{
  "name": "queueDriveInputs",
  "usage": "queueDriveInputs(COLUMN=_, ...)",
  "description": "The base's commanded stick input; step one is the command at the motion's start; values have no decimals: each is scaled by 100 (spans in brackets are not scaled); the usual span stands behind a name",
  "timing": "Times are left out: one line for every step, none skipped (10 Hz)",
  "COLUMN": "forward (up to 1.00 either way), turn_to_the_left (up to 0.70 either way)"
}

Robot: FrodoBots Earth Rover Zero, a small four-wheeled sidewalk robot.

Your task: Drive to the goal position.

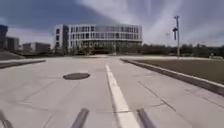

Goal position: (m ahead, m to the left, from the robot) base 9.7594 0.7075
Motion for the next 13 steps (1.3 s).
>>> queueDriveInputs(forward=100, turn_to_the_left=-16)
queueDriveInputs(forward=100, turn_to_the_left=-35)
queueDriveInputs(forward=100, turn_to_the_left=-34)
queueDriveInputs(forward=100, turn_to_the_left=-26)
queueDriveInputs(forward=100, turn_to_the_left=0)
queueDriveInputs(forward=100, turn_to_the_left=0)
queueDriveInputs(forward=100, turn_to_the_left=0)
queueDriveInputs(forward=100, turn_to_the_left=0)
queueDriveInputs(forward=100, turn_to_the_left=0)
queueDriveInputs(forward=100, turn_to_the_left=0)
queueDriveInputs(forward=100, turn_to_the_left=0)
queueDriveInputs(forward=100, turn_to_the_left=0)
queueDriveInputs(forward=100, turn_to_the_left=-10)
